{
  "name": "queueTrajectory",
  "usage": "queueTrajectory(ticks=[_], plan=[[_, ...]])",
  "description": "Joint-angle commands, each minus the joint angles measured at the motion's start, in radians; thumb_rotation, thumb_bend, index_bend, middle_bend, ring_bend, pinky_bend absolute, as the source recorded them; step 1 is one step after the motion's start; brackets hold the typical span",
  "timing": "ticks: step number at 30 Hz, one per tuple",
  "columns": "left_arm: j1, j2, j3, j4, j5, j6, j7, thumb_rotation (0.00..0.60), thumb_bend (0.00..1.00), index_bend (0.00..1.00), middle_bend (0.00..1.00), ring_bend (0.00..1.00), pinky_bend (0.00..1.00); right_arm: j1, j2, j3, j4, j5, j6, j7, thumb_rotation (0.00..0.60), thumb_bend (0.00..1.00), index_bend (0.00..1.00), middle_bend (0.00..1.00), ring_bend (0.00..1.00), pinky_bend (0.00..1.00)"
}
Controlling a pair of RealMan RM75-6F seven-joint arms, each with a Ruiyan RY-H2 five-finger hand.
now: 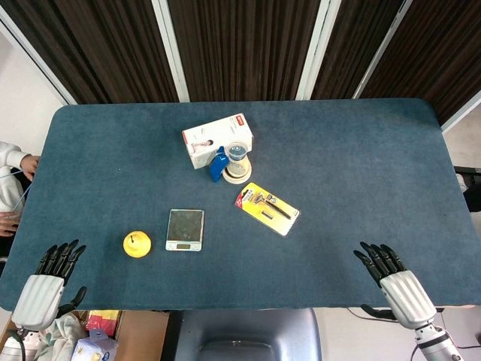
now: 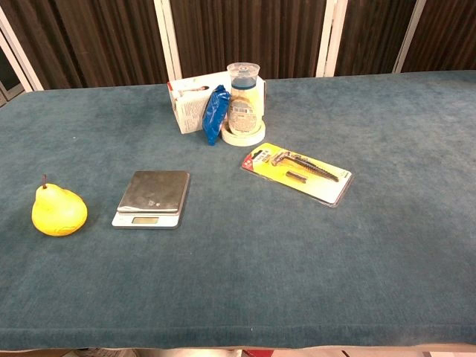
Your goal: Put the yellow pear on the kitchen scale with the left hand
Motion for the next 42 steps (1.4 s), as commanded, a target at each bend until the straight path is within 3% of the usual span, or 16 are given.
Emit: queueTrajectory(ticks=[1, 4, 6, 7, 9, 11, 12, 14, 17, 21, 25, 33, 42], plan=[[-0.001, -0.003, 0.002, -0.001, 0.002, -0.003, 0.004, 0.6, 0.34, 0.0, 0.0, 0.0, 0.08, 0.001, 0.001, -0.001, 0.0, 0.0, -0.003, 0.003, 0.6, 0.16, 0.0, 0.0, 0.0, 0.0], [-0.006, -0.019, 0.001, 0.003, 0.018, 0.0, -0.003, 0.6, 0.34, 0.0, 0.0, 0.0, 0.1, 0.002, 0.003, -0.003, 0.001, -0.005, -0.001, 0.007, 0.6, 0.16, 0.0, 0.0, 0.0, 0.0], [-0.005, -0.051, -0.007, 0.022, 0.041, 0.027, -0.011, 0.6, 0.36, 0.0, 0.05, 0.08, 0.24, 0.001, 0.003, -0.001, 0.0, -0.004, 0.003, 0.011, 0.6, 0.16, 0.0, 0.0, 0.0, 0.0], [-0.005, -0.077, -0.013, 0.035, 0.055, 0.046, -0.018, 0.6, 0.37, 0.0, 0.13, 0.19, 0.38, 0.001, 0.003, -0.001, 0.001, -0.003, 0.004, 0.012, 0.6, 0.16, 0.0, 0.0, 0.0, 0.0], [-0.009, -0.146, -0.018, 0.058, 0.087, 0.073, -0.058, 0.6, 0.42, 0.04, 0.47, 0.62, 0.78, 0.001, 0.002, 0.001, 0.001, 0.003, 0.0, 0.011, 0.6, 0.16, 0.0, 0.0, 0.0, 0.0], [-0.033, -0.187, -0.008, 0.059, 0.1, 0.041, -0.134, 0.6, 0.44, 0.17, 0.78, 0.92, 0.98, 0.004, 0.0, 0.003, 0.0, 0.007, -0.005, 0.012, 0.6, 0.16, 0.0, 0.0, 0.0, 0.0], [-0.052, -0.199, -0.008, 0.05, 0.084, -0.001, -0.161, 0.6, 0.44, 0.24, 0.89, 0.98, 1.0, 0.005, 0.001, 0.001, -0.001, 0.005, -0.008, 0.013, 0.6, 0.16, 0.0, 0.0, 0.0, 0.0], [-0.08, -0.22, -0.024, 0.035, 0.042, -0.065, -0.164, 0.6, 0.45, 0.31, 0.98, 1.0, 1.0, 0.007, 0.002, -0.003, -0.002, -0.004, -0.008, 0.022, 0.6, 0.16, 0.0, 0.0, 0.0, 0.0], [-0.121, -0.261, -0.055, 0.013, -0.037, -0.164, -0.127, 0.6, 0.51, 0.35, 1.0, 1.0, 1.0, 0.003, 0.006, -0.004, 0.001, -0.015, 0.01, 0.037, 0.6, 0.16, 0.0, 0.0, 0.0, 0.0], [-0.18, -0.305, -0.083, -0.001, -0.116, -0.287, -0.058, 0.6, 0.65, 0.32, 1.0, 1.0, 1.0, -0.002, 0.001, 0.005, 0.008, -0.011, 0.031, 0.053, 0.6, 0.16, 0.0, 0.0, 0.0, 0.0], [-0.234, -0.353, -0.133, -0.004, -0.26, -0.397, 0.073, 0.6, 0.68, 0.28, 1.0, 1.0, 1.0, 0.003, 0.0, 0.003, 0.018, -0.022, 0.034, 0.08, 0.6, 0.16, 0.0, 0.0, 0.0, 0.0], [-0.271, -0.414, -0.166, 0.023, -0.414, -0.434, 0.216, 0.6, 0.62, 0.21, 1.0, 1.0, 1.0, 0.002, 0.006, 0.005, 0.021, -0.017, 0.038, 0.092, 0.6, 0.16, 0.0, 0.0, 0.0, 0.0], [-0.287, -0.421, -0.162, 0.03, -0.462, -0.427, 0.256, 0.6, 0.62, 0.23, 1.0, 1.0, 1.0, 0.003, 0.007, 0.005, 0.018, -0.014, 0.035, 0.089, 0.6, 0.16, 0.0, 0.0, 0.0, 0.0]])
